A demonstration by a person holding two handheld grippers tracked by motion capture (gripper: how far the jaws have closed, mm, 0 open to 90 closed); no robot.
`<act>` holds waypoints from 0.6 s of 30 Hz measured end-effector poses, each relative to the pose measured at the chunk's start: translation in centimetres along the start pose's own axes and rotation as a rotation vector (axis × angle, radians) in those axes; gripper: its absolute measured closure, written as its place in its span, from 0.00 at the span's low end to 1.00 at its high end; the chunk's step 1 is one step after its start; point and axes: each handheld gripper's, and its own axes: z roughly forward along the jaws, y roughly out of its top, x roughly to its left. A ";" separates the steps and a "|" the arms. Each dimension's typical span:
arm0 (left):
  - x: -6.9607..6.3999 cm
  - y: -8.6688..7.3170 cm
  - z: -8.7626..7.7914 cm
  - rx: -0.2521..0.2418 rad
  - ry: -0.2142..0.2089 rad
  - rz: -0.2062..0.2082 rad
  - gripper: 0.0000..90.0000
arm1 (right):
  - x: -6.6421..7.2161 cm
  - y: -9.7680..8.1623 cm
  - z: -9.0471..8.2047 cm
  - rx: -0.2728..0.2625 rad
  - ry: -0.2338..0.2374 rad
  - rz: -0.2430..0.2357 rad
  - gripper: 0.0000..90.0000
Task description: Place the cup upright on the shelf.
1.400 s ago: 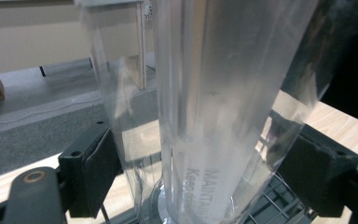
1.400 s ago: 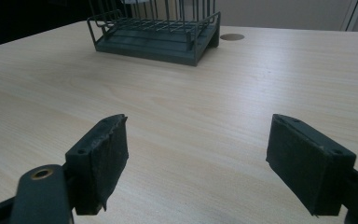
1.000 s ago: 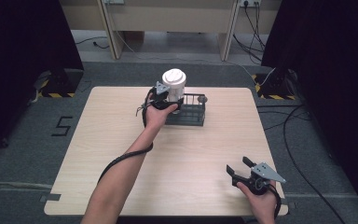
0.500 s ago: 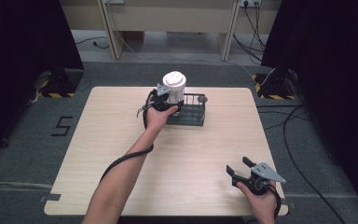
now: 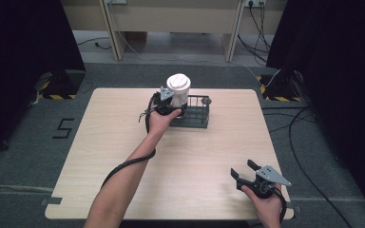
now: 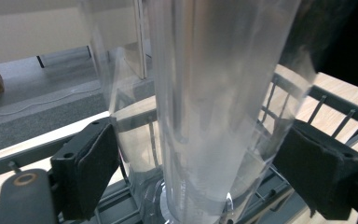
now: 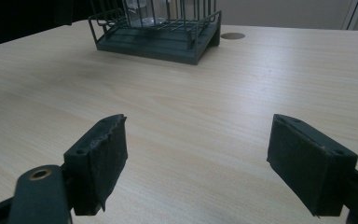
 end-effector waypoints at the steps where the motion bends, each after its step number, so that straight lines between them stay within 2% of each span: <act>1: 0.0 0.0 -0.1 -0.002 -0.001 -0.001 0.16 | 0.0 0.0 0.0 0.000 0.000 0.000 0.23; 4: -0.1 0.1 -0.6 -0.009 -0.003 -0.008 0.16 | 0.0 0.0 0.0 0.000 0.000 0.002 0.23; 18: 0.0 -0.1 -3.2 -0.034 -0.012 0.013 0.16 | 0.0 0.0 0.0 0.001 -0.001 0.000 0.23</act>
